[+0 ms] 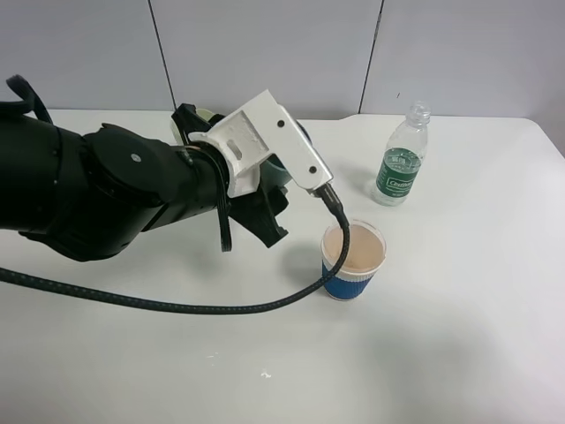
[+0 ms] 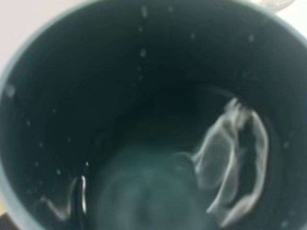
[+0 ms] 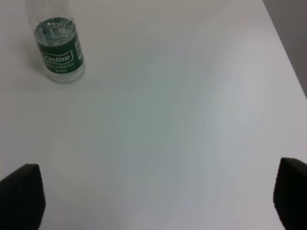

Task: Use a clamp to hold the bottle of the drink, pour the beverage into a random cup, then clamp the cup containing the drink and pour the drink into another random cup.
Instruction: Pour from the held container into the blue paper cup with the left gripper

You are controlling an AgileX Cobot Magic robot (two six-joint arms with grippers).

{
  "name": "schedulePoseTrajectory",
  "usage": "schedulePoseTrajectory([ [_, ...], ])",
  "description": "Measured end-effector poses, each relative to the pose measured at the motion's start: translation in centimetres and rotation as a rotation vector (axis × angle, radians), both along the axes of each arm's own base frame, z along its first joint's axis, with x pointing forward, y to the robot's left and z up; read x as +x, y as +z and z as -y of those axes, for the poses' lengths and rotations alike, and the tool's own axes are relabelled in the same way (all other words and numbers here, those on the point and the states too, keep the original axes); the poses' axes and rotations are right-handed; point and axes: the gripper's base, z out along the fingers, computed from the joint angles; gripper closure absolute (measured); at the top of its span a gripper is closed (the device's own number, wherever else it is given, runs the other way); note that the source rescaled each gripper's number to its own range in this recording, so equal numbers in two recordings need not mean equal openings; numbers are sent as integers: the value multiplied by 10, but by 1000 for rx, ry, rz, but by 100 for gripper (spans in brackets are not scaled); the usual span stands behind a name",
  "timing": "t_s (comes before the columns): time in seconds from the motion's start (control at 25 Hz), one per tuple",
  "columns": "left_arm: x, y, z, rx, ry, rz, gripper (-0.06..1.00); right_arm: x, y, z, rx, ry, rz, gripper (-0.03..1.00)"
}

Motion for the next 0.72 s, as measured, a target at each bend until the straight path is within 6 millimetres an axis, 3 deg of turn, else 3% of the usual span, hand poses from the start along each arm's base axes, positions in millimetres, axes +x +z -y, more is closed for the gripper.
schedulePoseTrajectory([
  [0.24,-2,-10,5,50,-16,-9,92,0,0,0,0,0,0,-3],
  [0.72,-7,-13,40,168,-74,3,92,0,0,0,0,0,0,-3],
])
